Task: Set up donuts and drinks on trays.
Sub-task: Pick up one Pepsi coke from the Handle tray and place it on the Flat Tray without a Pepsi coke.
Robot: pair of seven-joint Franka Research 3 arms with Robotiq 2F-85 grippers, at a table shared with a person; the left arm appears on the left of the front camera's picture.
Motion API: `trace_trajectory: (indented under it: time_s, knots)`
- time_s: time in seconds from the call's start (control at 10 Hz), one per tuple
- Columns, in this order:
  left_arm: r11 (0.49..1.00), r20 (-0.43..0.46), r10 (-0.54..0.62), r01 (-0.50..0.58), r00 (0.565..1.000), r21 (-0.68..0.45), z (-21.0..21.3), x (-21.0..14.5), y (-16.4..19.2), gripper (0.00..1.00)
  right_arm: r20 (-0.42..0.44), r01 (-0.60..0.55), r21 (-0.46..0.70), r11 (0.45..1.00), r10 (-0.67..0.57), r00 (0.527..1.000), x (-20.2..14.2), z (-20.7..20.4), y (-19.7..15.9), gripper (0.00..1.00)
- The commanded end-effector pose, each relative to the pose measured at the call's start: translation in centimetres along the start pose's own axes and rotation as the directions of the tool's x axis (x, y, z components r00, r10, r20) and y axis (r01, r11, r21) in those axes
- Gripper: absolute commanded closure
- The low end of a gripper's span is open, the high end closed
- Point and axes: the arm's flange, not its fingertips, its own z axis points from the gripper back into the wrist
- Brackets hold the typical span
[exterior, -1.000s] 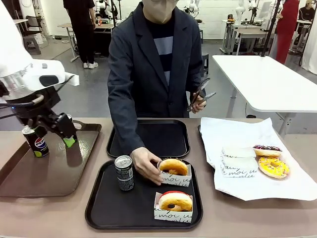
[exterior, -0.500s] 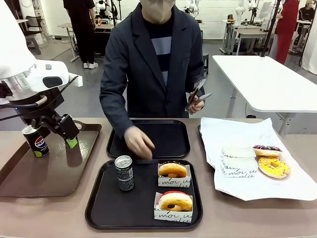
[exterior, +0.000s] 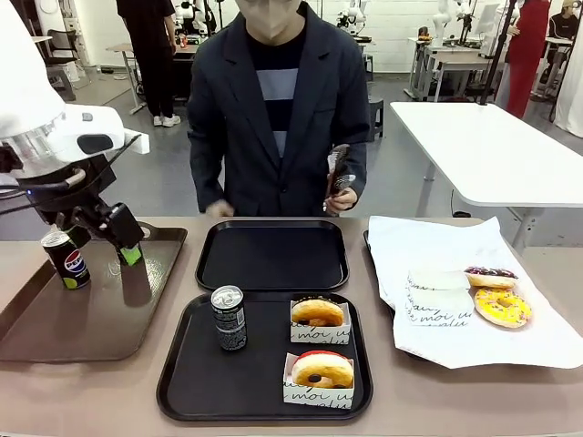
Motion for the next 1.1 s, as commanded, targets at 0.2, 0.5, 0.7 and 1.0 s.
trace_trajectory:
  time_s: [0.2,0.5,0.7,1.0]
  knots:
    - [0.969,-0.072,0.236,-0.240,0.969,-0.054,-2.1,1.9,13.1,0.00,0.024,-0.017,0.026,1.000,0.016,1.000,0.2,-0.2,-0.1,0.00]
    - [0.944,-0.038,0.329,-0.330,0.944,-0.008,-4.5,3.8,19.4,0.00,0.024,-0.017,0.026,1.000,0.016,1.000,0.2,-0.2,-0.1,0.00]
    - [0.943,-0.066,0.329,-0.332,0.942,-0.032,-4.3,2.1,19.1,0.00,0.024,-0.017,0.026,1.000,0.016,1.000,0.2,-0.2,-0.1,0.00]
    - [0.943,-0.066,0.329,-0.332,0.942,-0.032,-4.3,2.1,19.1,0.00,0.024,-0.017,0.026,1.000,0.016,1.000,0.2,-0.2,-0.1,0.00]
